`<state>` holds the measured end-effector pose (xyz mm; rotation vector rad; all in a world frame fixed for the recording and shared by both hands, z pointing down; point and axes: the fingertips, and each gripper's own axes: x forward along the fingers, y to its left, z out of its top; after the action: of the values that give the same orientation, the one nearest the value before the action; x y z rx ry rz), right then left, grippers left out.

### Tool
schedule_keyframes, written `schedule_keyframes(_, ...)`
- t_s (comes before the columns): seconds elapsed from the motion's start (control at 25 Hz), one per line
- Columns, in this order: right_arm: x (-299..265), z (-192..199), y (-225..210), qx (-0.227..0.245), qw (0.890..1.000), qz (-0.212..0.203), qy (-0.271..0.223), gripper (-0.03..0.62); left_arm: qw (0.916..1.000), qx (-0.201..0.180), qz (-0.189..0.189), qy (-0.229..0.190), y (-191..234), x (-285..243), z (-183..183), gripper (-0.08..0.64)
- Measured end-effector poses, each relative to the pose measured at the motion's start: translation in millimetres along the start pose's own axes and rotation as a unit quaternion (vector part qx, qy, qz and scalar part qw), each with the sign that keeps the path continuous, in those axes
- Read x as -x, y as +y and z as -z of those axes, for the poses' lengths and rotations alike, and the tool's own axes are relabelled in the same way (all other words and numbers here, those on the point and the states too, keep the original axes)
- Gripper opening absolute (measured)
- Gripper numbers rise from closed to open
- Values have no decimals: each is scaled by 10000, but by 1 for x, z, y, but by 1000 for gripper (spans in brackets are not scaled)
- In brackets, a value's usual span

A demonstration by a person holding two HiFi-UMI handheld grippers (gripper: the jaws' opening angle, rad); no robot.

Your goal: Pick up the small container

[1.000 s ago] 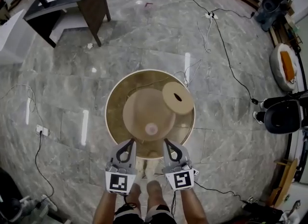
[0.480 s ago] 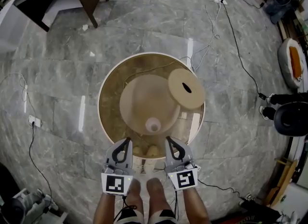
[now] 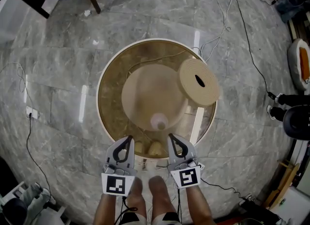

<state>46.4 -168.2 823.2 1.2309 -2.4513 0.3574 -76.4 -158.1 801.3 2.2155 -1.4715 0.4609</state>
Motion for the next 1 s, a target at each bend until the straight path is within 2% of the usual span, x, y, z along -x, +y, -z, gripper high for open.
schedule_keyframes(0.08,-6,5,1,23,10000,-59,-3,5,10000,35,-34,46,3,-1,5,18)
schedule_keyframes(0.16,-12,10,1,-31,9999,-102,22,66,9999,82,-64,59,4,-2,7,18)
schedule_keyframes(0.24,-20,17,-1,-75,9999,-117,61,85,9999,99,-78,52,4,-4,10,18)
schedule_keyframes(0.4,-36,31,-1,-61,9995,-286,132,184,9998,132,-81,118,4,-9,19,18)
schedule_keyframes(0.56,-49,45,0,62,9987,-453,232,230,9996,185,-64,181,2,-14,29,18)
schedule_keyframes(0.92,-74,62,6,67,9976,-608,321,231,9993,258,-97,269,12,-22,42,18)
schedule_keyframes(1.0,-79,66,8,103,9974,-618,345,216,9991,274,-103,296,16,-24,46,18)
